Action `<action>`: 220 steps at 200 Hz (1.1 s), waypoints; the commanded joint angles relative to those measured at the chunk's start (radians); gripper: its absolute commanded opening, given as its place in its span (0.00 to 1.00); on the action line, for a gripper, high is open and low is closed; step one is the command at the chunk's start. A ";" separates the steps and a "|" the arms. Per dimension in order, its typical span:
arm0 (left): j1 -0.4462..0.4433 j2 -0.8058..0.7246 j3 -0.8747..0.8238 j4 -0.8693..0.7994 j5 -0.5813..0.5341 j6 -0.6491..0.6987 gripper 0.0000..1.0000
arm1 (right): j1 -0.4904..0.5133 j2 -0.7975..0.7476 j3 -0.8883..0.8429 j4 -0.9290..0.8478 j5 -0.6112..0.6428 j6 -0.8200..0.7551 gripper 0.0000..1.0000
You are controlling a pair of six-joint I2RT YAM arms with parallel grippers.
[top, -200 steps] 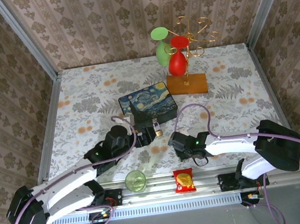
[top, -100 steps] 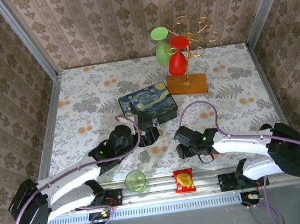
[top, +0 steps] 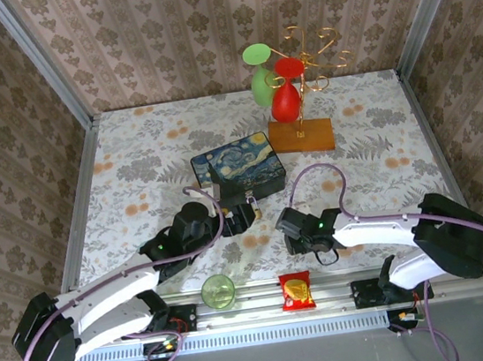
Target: Unlock the padlock with the key
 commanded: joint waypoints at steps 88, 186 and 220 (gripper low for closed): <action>-0.002 0.066 -0.027 0.077 0.004 -0.023 1.00 | 0.038 0.114 -0.042 0.154 0.036 0.022 0.23; -0.023 0.188 0.045 0.187 0.057 -0.106 1.00 | -0.031 -0.239 -0.079 0.082 -0.111 -0.349 0.00; -0.096 0.198 -0.013 0.513 0.031 -0.339 1.00 | -0.038 -0.387 -0.050 0.081 -0.189 -0.500 0.00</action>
